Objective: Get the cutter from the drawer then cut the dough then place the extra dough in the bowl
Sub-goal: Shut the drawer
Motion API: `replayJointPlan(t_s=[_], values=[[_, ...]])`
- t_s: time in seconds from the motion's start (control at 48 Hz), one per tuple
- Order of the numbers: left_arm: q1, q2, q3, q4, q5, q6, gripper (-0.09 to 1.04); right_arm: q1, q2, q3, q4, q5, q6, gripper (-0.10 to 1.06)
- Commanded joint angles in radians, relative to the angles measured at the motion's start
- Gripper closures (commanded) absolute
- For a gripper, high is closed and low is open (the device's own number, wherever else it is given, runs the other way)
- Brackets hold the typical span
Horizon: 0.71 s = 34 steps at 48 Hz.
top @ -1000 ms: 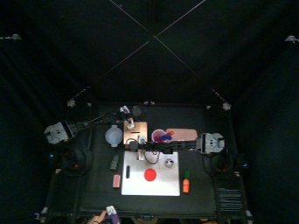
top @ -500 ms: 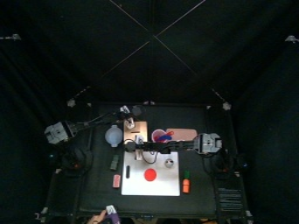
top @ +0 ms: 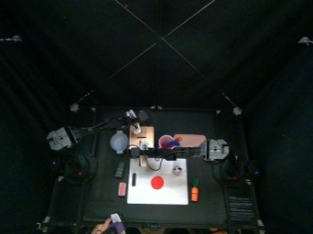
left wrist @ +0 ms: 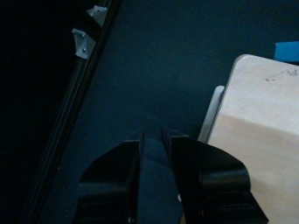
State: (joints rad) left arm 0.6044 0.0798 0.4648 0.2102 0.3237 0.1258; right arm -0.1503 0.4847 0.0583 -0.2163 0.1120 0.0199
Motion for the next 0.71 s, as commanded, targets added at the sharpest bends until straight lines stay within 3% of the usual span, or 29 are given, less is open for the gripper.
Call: replayJointPlan(t_s=[0.021,0.271,0.479,0.708], values=[[0.0,-0.038,-0.021,0.008,-0.043,-0.002,0.28,0.043,-0.123,0.008,0.031,0.002,-0.002,0.74],[0.012,-0.098,-0.021,0.003,-0.173,-0.003,0.28,0.124,-0.339,0.153,0.1,0.023,0.002,0.74],[-0.003,-0.158,0.009,-0.046,-0.284,-0.005,0.28,0.121,-0.577,0.382,0.213,0.064,-0.002,0.73],[-0.114,-0.221,0.117,-0.153,-0.489,-0.002,0.28,0.109,-0.799,0.646,0.276,0.074,0.0,0.54]])
